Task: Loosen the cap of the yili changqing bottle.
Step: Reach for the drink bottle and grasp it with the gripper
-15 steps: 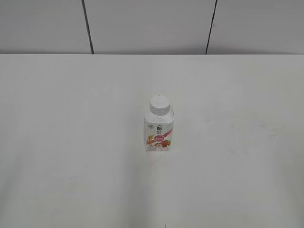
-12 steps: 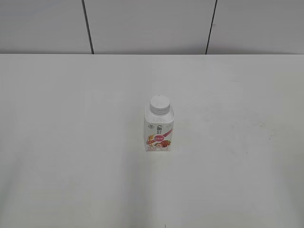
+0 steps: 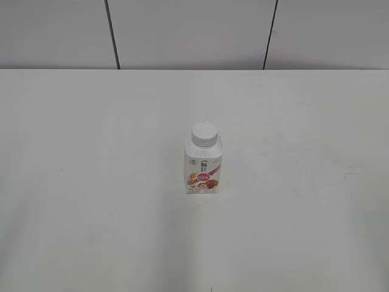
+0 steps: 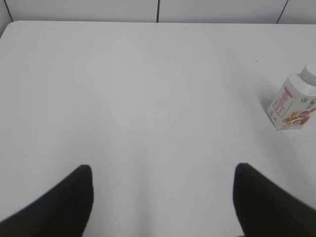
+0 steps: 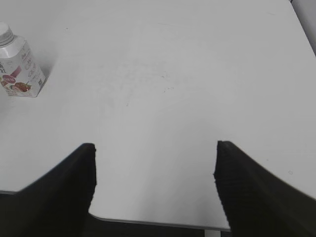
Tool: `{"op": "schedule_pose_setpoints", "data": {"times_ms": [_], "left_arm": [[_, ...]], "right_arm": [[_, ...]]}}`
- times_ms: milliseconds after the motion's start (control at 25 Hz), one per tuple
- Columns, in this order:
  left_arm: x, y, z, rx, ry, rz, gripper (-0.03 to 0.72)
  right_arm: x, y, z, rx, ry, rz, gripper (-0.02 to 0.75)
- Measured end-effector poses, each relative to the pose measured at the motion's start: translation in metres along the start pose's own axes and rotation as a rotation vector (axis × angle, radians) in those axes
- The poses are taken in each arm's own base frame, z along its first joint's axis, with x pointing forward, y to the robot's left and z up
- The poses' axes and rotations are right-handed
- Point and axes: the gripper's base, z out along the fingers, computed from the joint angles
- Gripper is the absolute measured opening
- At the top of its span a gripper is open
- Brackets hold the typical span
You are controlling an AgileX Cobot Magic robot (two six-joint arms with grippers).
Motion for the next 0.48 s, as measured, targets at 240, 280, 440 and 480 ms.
{"op": "schedule_pose_setpoints", "data": {"times_ms": [240, 280, 440, 480], "left_arm": [[0.0, 0.0, 0.0, 0.0, 0.0, 0.0, 0.533], [0.0, 0.0, 0.0, 0.0, 0.0, 0.0, 0.533], [0.0, 0.0, 0.0, 0.0, 0.0, 0.0, 0.533], [0.0, 0.0, 0.0, 0.0, 0.0, 0.0, 0.533]], "right_arm": [[0.0, 0.0, 0.0, 0.0, 0.0, 0.0, 0.587], [0.0, 0.0, 0.0, 0.0, 0.0, 0.0, 0.587], [0.0, 0.0, 0.0, 0.0, 0.0, 0.0, 0.587], [0.0, 0.0, 0.0, 0.0, 0.0, 0.0, 0.587]]}}
